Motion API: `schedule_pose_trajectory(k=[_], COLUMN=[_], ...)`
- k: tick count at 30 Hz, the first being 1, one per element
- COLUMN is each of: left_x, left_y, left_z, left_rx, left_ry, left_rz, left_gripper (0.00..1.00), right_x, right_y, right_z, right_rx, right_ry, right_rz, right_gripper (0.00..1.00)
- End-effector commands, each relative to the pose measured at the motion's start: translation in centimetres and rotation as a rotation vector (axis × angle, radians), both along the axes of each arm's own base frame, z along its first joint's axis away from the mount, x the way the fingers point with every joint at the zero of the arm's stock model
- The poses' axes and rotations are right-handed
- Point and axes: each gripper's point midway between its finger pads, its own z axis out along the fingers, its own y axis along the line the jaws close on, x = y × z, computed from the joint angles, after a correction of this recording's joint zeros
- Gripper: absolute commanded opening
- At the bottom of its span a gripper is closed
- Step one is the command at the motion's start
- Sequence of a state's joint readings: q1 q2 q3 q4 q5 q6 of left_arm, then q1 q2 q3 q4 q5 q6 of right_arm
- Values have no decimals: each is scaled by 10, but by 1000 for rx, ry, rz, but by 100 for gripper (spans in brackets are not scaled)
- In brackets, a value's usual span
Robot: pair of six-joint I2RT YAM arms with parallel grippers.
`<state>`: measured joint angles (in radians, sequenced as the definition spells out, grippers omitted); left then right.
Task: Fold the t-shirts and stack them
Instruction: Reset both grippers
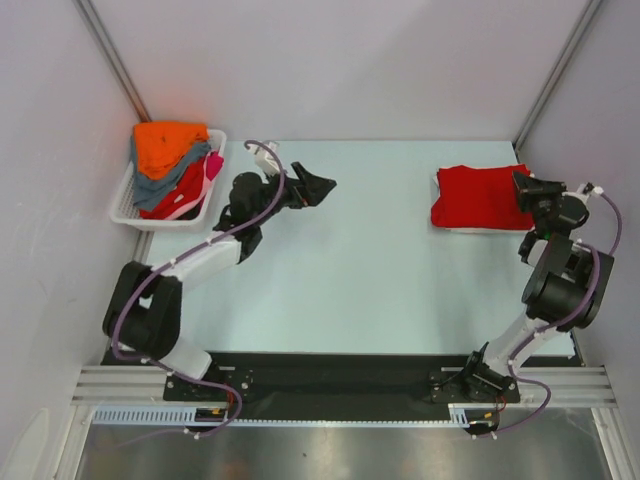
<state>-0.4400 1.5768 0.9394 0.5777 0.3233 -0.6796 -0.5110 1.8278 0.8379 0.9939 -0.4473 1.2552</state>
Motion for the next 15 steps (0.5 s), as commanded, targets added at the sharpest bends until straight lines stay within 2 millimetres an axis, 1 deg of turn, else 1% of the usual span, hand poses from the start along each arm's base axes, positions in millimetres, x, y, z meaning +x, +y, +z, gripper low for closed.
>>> schedule_pose_trajectory(k=[1,2,3,4,5,6,7,8,9,10,11,12,13,14,15], left_x=[-1,-6,-9,-13,-17,-26,-31,-36,-40,-50,-53,-59,-69,-74,-83], left_y=[37,43,47,51,55,61,67,72,76,83,90,96,102,107,109], left_z=[15,22,22,16,17,20,17,11,11,18,18,12,16,15,-3], left_rx=[69,70,79,99,103,107,121,143,155,164,185,197,192,174,182], left_ry=[-30,-39,-35,-14,-14,-20,-6,-1,1,-3,-8,6,2,6,31], left_rz=[91,103,111,126,135,145,167,176,187,200,226,243,259,277,272], left_gripper=[100,100,100,100,100,100,100,100,100,100,100,100,100,100,100], right_x=[-16,-18,-22,-25,-31,-36,-41,-51,-58,-66,-78,-89,-96,-102,-119], right_y=[43,50,62,71,92,101,110,131,139,148,154,178,186,191,222], right_z=[56,59,52,55,80,74,79,95,95,92,105,90,85,79,71], right_rx=[-119,-198,-207,-249,-308,-372,-412,-465,-512,-583,-633,-662,-729,-760,-787], right_ry=[-53,-39,30,50,16,60,54,14,14,20,-14,6,8,25,18], right_rz=[97,91,108,115,122,137,146,172,177,188,166,222,230,216,289], right_gripper=[14,16,18,19,20,23,24,26,28,33,36,47,56,64,80])
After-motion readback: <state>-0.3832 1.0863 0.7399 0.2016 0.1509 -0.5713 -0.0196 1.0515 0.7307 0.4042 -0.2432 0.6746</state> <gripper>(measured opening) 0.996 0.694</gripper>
